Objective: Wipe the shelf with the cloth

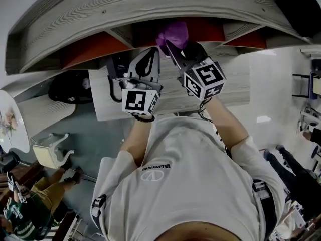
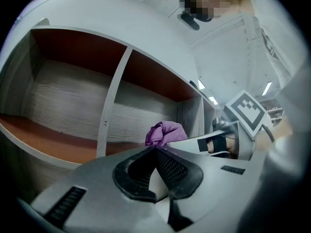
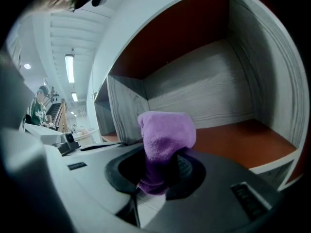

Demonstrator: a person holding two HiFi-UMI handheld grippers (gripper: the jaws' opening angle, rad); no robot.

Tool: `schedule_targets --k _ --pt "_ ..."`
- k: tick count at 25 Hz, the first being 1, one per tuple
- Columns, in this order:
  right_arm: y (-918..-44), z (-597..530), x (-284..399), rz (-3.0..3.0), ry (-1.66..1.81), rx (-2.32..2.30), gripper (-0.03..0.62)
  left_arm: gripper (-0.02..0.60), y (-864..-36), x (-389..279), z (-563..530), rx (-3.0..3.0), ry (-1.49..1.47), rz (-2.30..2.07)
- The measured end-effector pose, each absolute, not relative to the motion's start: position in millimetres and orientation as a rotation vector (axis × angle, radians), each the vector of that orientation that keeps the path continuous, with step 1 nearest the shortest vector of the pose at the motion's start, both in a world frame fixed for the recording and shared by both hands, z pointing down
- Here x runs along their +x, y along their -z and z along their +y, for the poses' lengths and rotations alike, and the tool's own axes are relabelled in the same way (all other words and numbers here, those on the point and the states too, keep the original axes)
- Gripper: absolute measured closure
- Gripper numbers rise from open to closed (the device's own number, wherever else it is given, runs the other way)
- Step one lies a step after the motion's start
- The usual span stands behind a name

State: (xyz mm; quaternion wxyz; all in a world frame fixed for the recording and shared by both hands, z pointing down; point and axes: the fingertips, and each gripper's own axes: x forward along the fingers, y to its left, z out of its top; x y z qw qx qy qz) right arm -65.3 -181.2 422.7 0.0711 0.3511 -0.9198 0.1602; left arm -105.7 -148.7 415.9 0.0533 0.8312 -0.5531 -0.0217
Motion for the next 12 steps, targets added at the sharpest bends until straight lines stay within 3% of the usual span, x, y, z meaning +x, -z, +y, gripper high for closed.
schedule_targets --k 12 --pt "-424.0 -189.0 -21.6 -2.743 -0.482 1.133 0.513 0.583 -413.4 -71.2 -153.2 2.56 0.059 -1.643"
